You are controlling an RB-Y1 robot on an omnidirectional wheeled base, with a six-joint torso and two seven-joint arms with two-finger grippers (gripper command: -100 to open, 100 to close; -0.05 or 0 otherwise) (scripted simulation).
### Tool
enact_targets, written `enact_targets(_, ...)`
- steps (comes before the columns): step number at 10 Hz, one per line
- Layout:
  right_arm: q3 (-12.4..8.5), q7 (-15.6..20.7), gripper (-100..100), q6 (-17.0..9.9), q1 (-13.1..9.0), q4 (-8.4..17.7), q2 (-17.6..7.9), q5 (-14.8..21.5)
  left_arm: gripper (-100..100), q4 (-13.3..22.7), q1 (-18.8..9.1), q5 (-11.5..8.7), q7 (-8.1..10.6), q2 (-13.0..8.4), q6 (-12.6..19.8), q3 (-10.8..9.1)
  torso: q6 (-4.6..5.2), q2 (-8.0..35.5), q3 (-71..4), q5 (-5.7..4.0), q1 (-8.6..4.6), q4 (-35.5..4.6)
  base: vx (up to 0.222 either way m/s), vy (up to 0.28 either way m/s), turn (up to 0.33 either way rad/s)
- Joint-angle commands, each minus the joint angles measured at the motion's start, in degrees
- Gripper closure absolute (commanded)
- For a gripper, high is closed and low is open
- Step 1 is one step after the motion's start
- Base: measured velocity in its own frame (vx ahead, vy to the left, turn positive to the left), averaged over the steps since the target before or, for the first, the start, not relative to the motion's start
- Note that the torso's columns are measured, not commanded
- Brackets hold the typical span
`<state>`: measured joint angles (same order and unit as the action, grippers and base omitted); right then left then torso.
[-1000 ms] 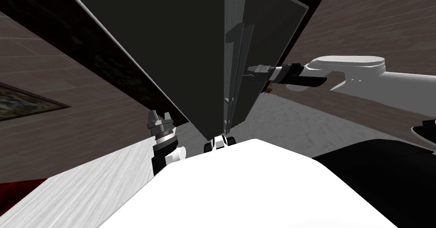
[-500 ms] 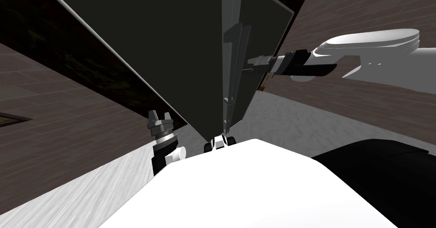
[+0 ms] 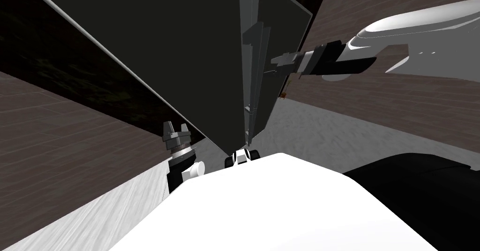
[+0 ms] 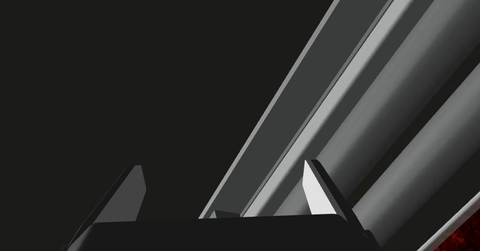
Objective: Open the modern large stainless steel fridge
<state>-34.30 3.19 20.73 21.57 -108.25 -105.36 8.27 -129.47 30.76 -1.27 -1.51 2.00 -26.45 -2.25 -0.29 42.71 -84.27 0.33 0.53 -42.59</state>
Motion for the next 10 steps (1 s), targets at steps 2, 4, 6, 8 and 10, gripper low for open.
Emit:
enact_targets(2, -1.62, -0.11, -100, -0.12, -0.06, 0.11, -2.35, 0.1, 0, 0.0, 0.0, 0.0, 0.0, 0.01, 0.0, 0.0, 0.04, 0.13, 0.07, 0.14, 0.34, -0.08, -0.017, 0.034, -0.057)
enact_targets(4, -1.62, -0.11, -100, -0.12, -0.06, 0.11, -2.35, 0.1, 0, 0.0, 0.0, 0.0, 0.0, 0.0, 0.0, 0.0, -0.05, 0.14, 0.09, 0.17, 0.42, -0.05, 0.0, 0.013, 0.016)
enact_targets(6, -1.62, -0.11, -100, -0.12, -0.06, 0.11, -2.35, 0.1, 0, 0.0, 0.0, 0.0, 0.0, 0.0, 0.0, 0.0, -0.12, 0.07, 0.03, 0.26, 0.61, -0.03, 0.006, 0.005, 0.036)
enact_targets(8, -1.62, -0.11, -100, -0.12, -0.06, 0.11, -2.35, 0.1, 0, 0.0, 0.0, 0.0, 0.0, 0.0, 0.0, 0.0, -0.16, 0.01, -0.04, 0.33, 0.72, -0.03, -0.001, 0.01, -0.001)
enact_targets(10, -2.26, 0.5, -100, -0.34, -0.38, 0.87, -3.64, 1.22, 0, 0.0, 0.0, 0.0, 0.0, 0.0, 0.0, 0.0, -0.16, 0.06, 0.03, 0.29, 0.68, -0.01, -0.014, 0.019, -0.059)
